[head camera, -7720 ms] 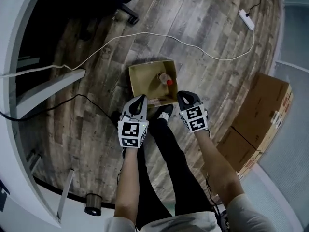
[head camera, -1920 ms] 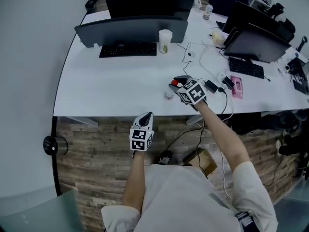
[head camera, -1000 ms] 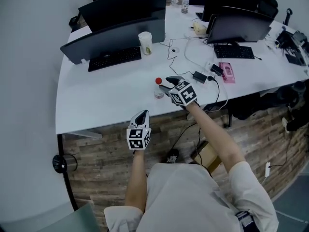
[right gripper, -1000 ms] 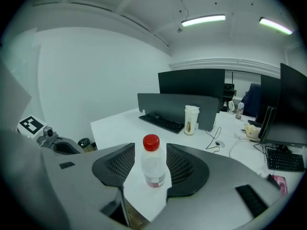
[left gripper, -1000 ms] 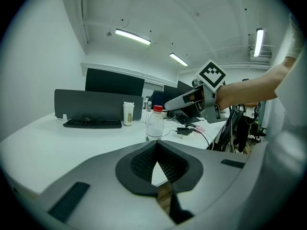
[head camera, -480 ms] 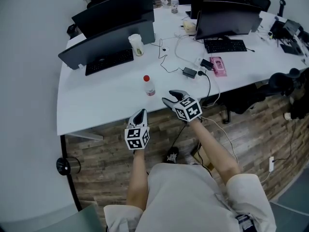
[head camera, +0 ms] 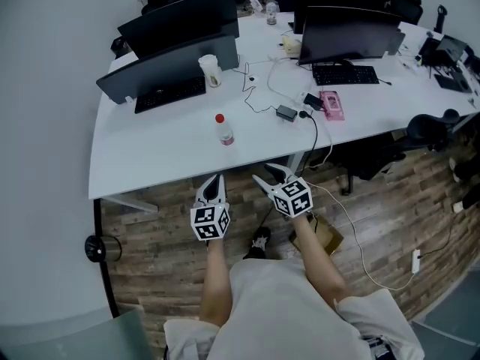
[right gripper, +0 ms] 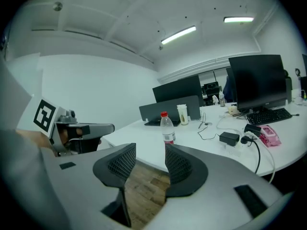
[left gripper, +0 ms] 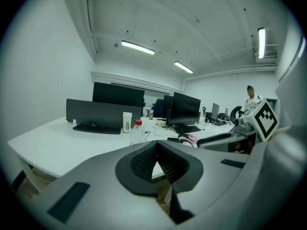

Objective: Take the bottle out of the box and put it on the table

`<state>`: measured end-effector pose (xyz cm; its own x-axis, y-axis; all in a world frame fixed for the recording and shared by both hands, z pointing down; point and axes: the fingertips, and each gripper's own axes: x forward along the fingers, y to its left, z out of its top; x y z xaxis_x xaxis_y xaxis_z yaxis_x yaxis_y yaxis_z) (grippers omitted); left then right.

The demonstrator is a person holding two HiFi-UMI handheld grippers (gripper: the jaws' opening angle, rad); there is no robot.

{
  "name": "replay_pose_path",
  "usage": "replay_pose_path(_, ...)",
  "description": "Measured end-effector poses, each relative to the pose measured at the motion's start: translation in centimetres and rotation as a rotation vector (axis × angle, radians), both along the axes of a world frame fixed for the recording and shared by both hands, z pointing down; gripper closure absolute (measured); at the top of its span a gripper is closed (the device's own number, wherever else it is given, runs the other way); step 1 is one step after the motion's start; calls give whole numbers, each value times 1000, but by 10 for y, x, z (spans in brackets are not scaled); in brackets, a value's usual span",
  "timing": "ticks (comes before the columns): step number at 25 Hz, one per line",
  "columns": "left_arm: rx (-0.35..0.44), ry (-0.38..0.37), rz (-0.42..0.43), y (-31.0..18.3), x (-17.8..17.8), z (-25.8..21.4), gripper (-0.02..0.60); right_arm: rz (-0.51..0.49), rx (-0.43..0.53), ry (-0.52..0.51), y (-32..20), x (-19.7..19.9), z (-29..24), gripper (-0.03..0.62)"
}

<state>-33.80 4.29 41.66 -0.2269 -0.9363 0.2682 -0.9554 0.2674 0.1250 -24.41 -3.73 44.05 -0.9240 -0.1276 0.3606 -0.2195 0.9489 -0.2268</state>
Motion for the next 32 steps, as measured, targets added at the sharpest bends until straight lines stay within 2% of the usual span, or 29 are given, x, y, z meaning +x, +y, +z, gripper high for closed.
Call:
replay_pose_path(9, 19, -2, -72, 25, 14, -1, 568, -2, 41, -24, 8, 24, -8, 412)
replay_pose_path(14, 36, -15, -82, 31, 16, -7, 568, 1, 42, -13, 10, 30, -5, 496)
replay_pose_path(17, 46, -16, -80, 35, 17, -9, 569, 5, 37, -11, 13, 31, -5, 525)
replay_pose_path(23, 47, -21, -71, 37, 21, -7, 569, 19, 74, -5, 16, 32, -6, 553)
replay_pose_path(32, 39, -15, -64, 39, 21, -4, 568, 28, 93, -12, 20, 27, -11, 556)
